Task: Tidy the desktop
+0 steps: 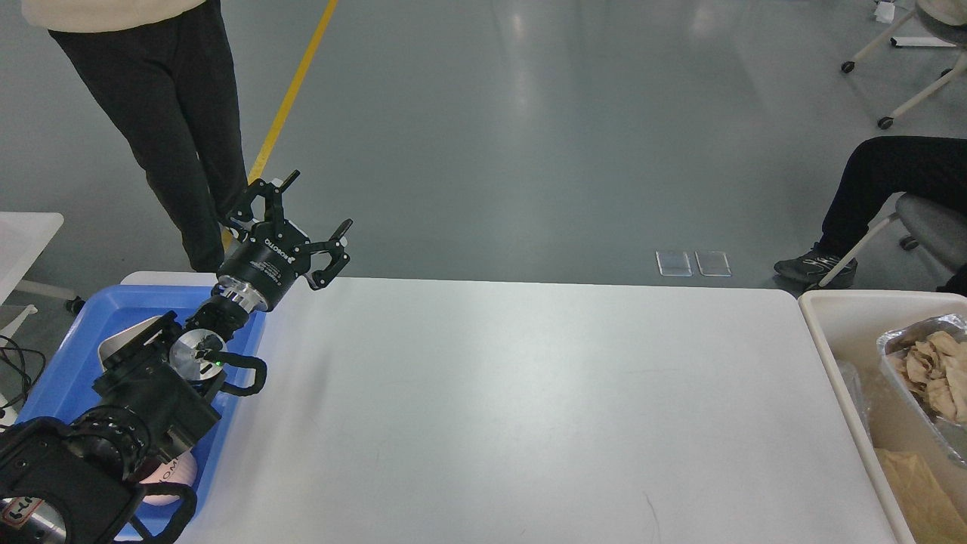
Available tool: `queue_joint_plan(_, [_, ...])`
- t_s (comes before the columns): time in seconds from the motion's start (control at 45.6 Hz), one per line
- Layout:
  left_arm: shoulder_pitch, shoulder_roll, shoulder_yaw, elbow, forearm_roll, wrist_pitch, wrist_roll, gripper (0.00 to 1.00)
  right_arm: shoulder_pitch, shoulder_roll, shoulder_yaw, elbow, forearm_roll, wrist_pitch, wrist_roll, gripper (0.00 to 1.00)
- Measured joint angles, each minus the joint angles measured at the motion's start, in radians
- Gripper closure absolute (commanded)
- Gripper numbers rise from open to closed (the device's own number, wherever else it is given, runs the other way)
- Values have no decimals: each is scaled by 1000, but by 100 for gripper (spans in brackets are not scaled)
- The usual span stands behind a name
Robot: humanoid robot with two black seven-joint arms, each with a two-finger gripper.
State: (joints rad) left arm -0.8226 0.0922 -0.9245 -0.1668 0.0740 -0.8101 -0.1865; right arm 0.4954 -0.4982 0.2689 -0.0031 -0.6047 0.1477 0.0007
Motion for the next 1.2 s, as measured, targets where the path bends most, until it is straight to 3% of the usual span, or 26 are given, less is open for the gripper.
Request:
queue_joint_plan(0.022, [1,0,0,0,0,0,0,3,0,3,2,0,13,-4,-5,0])
queue_joint_plan(0.482, [8,4,2,-1,2,-10,-5,3,17,4,25,2,86,-17,-5,0])
queue_joint_plan(0.548, [8,3,4,-1,3,-10,-5,3,69,1,73,7,109,-8,24,0])
queue_joint_plan(0.613, [9,3,6,-1,3,-11,-5,3,137,-1,173,16,156,17,86,0])
queue_joint_plan(0.745, [21,7,12,-1,5,-11,-5,3,232,-1,487,53,284,228,226,0])
queue_joint_plan(0.811, [27,8,14,-1,5,-11,-6,3,245,14,670,89,359,379,261,0])
queue_joint_plan(0.876, [33,8,15,-1,5,-11,-8,3,241,58,826,125,411,517,276,0])
queue_joint_plan(0.964, [41,8,15,-1,6,-5,-10,3,217,139,907,140,436,620,282,0])
queue_joint_plan(1.205, [45,9,15,-1,8,0,-13,3,141,287,913,140,440,667,307,0])
